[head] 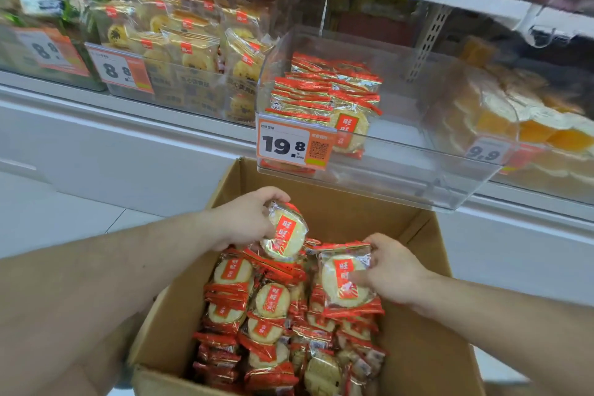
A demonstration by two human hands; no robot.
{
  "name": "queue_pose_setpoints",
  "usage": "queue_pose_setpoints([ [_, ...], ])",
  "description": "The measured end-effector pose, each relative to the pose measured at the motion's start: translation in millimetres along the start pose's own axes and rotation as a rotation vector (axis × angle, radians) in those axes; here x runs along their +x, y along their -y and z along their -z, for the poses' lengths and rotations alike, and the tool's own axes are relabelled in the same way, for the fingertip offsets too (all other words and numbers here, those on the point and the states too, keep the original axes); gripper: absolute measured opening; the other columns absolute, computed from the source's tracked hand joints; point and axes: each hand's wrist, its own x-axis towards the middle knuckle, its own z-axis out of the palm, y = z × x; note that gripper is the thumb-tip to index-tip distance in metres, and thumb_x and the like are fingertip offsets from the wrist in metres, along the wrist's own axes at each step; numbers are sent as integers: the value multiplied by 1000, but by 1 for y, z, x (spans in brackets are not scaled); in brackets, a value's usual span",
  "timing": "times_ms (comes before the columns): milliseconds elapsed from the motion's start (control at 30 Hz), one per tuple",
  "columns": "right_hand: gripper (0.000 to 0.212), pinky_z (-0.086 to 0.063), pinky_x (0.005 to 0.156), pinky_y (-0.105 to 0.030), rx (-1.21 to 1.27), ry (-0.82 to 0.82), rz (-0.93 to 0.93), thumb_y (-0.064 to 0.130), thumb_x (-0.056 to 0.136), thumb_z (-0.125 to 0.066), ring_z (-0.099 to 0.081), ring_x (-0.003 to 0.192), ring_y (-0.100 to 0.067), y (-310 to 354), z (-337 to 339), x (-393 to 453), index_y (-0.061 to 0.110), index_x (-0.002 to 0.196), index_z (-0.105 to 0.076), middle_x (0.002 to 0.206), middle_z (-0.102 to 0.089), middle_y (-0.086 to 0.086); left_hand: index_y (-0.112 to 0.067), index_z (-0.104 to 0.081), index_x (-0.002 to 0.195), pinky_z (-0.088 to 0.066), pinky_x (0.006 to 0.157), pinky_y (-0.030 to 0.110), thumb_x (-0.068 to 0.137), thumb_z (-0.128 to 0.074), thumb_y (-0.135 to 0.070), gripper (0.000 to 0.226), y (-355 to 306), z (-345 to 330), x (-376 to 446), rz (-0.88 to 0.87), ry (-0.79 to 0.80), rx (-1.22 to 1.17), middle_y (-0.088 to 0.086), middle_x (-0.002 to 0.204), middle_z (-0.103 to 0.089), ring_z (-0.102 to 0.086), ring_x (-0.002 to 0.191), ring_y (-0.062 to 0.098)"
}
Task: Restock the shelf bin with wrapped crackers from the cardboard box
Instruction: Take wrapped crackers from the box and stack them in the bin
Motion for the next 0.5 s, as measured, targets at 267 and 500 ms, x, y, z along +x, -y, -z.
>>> queue_pose_setpoints([
  [267, 43, -55, 59, -27, 434, 91, 233, -3, 79, -75, -73, 74, -19, 60, 36, -41, 11, 114, -53, 85, -75, -10, -47, -50, 120, -47, 61, 32, 80, -66, 9, 71, -50, -6, -27, -160, 73, -17, 17, 106, -61, -54, 67, 22],
  [500, 45, -59, 80, -46, 442, -62, 330, 17, 77, -83, -73, 80, -22, 72, 45, -33, 30, 110, -56, 86, -75, -4, -42, -54, 123, -51, 70, 43, 69, -69, 5, 73, -84, 0, -43, -249, 71, -351, 22, 119, -53, -59, 84, 29],
])
